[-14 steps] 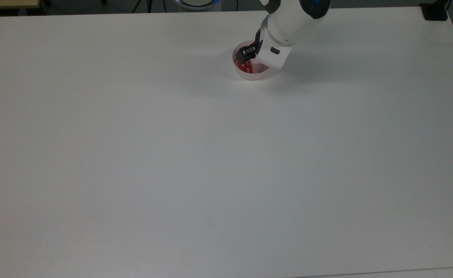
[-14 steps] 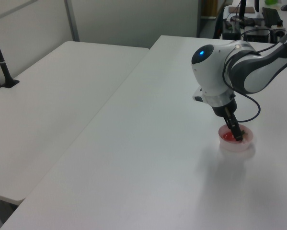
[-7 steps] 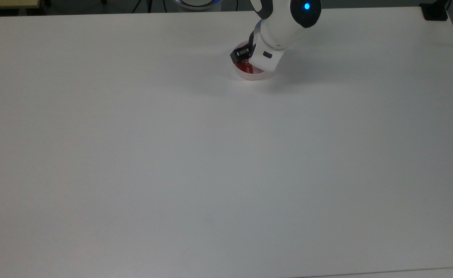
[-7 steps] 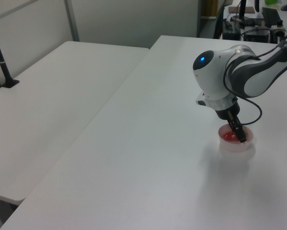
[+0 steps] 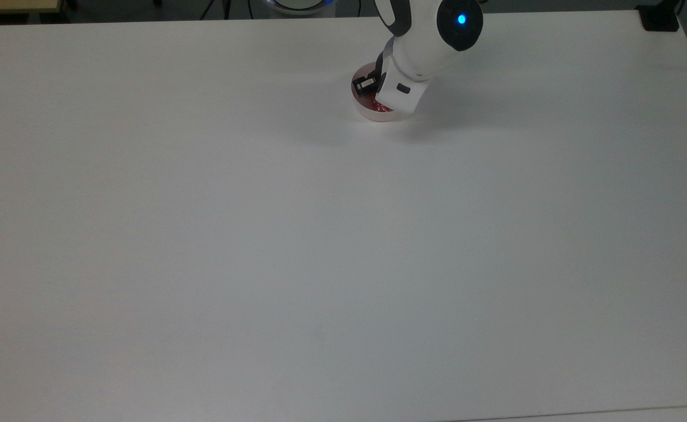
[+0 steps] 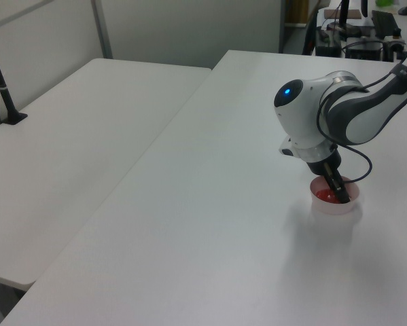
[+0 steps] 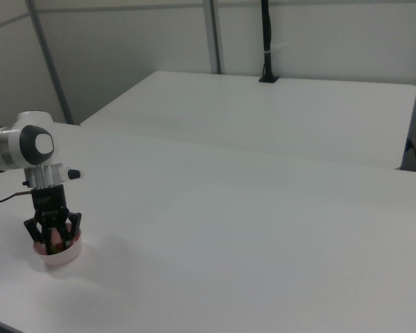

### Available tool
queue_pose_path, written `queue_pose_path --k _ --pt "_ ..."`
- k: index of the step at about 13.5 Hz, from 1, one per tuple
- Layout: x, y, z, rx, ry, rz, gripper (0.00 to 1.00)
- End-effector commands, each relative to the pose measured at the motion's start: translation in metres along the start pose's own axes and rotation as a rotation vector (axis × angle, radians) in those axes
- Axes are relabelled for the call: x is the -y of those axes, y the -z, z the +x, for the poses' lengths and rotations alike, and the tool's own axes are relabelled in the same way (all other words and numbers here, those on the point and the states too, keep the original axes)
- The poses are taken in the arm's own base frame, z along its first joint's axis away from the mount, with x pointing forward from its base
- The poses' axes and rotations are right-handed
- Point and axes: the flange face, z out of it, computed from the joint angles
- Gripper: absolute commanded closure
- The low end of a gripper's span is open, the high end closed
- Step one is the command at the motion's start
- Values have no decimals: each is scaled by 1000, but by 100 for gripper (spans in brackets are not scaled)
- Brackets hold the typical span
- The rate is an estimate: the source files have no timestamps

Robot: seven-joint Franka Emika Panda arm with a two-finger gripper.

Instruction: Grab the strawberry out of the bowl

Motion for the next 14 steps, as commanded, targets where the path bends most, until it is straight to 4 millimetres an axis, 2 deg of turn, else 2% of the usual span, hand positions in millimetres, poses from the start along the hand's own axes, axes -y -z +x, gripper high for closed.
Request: queue_pose_path --k 1,5,7,8,10,13,14 --pt "-8 5 -3 -32 27 -16 67" --pt "-14 21 -8 -57 14 -13 68" --pt "-23 58 -16 -74 8 1 68" --pt "-31 83 -24 -70 19 24 69" --pt "-41 113 -34 -94 31 73 69" --pt "-76 133 -42 -142 -15 89 69" --pt "-79 132 -41 -142 -19 89 64"
